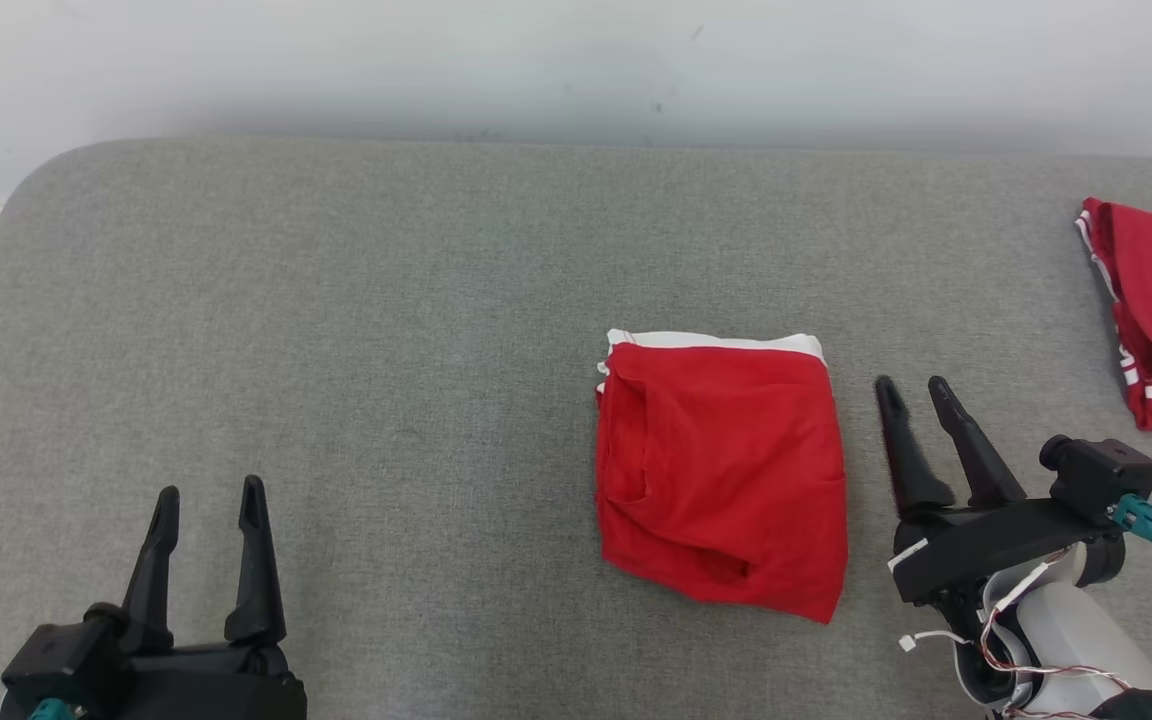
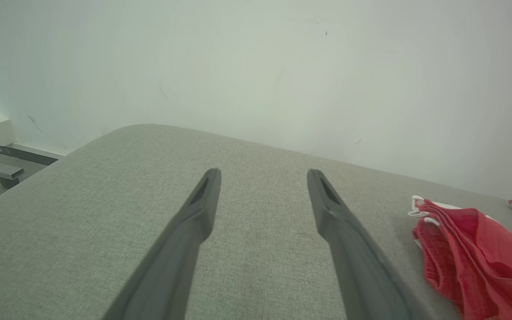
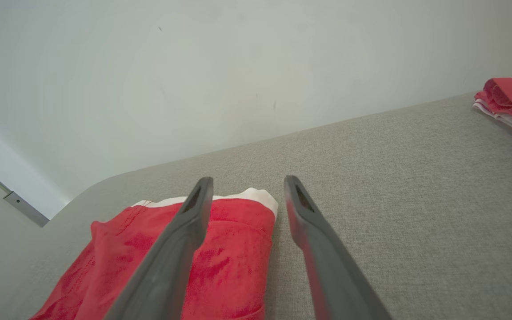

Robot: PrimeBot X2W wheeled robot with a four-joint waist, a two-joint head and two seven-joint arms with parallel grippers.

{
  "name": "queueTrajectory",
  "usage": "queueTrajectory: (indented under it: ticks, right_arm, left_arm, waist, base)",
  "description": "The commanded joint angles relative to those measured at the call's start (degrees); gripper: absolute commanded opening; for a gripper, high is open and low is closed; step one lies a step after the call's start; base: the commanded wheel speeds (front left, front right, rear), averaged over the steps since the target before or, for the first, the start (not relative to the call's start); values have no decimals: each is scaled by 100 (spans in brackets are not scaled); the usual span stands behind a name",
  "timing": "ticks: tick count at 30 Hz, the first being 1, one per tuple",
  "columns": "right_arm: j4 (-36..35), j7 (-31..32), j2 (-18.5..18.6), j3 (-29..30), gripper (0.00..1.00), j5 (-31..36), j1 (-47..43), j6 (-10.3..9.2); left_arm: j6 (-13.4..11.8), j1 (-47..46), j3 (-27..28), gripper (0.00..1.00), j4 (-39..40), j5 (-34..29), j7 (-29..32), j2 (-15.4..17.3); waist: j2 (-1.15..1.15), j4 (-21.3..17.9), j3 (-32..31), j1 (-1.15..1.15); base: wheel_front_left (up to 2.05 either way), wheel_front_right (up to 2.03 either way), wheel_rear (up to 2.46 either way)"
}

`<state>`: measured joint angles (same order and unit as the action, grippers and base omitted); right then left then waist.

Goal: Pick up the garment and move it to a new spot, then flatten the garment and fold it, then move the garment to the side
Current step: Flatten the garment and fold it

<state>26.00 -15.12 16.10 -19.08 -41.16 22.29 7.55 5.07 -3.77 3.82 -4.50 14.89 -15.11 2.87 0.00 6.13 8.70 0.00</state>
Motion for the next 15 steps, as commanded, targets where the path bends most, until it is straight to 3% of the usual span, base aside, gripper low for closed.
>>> queueTrajectory:
  ticks: [1,2,15]
  right_arm:
    - [86,2,-57,98,11,195,15,-17]
    - [171,2,-103,166,0,274,51,-17]
    - [1365,2,-791,201,0,1509,536,-17]
  left_arm:
    - [14,-77,-7,100,1,5,0,4]
    - [22,-86,-17,100,-2,-2,0,4]
    - [36,-261,-221,100,-85,66,0,4]
  waist:
    - [0,41,43,0]
    - [0,59,63,0]
    - [0,446,211,0]
  base:
    - [0,0,0]
    - [0,0,0]
    - [0,0,0]
